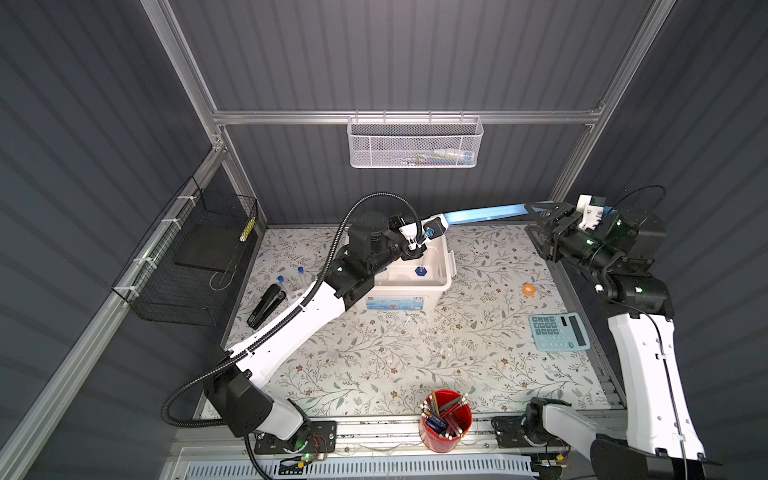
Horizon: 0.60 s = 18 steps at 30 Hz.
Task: Organize the chemistry lab equipment
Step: 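Swing the blue lid over the white tub with both grippers, then tilt the blue lid flat above the tub with both grippers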
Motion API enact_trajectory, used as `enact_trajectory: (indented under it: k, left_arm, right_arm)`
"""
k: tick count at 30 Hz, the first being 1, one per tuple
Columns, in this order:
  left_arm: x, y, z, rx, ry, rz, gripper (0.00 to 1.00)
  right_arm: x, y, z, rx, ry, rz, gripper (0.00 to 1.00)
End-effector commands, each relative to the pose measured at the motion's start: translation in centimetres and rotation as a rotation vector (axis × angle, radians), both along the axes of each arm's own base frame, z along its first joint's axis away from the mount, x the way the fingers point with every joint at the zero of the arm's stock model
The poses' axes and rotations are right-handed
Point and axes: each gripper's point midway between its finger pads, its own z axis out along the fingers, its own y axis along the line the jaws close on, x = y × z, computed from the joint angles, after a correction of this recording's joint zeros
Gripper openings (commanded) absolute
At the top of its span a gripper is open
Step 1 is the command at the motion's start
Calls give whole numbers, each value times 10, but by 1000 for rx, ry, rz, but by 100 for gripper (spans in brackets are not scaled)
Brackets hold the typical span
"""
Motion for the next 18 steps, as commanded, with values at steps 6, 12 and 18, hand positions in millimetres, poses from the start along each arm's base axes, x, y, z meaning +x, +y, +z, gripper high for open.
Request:
enact_trajectory:
  k: [6,12,18]
  left_arm:
    - [-30,5,36,-48,-82,-52,0]
    - [-42,0,38,-35,-107,-94,0]
    - [-52,-7,25,-23,-154,-151,0]
  right_arm:
    - [16,3,-7,33,9,17,75]
    - [20,8,-16,53,30,36,68]
    - [16,12,-27,65,56,47,57]
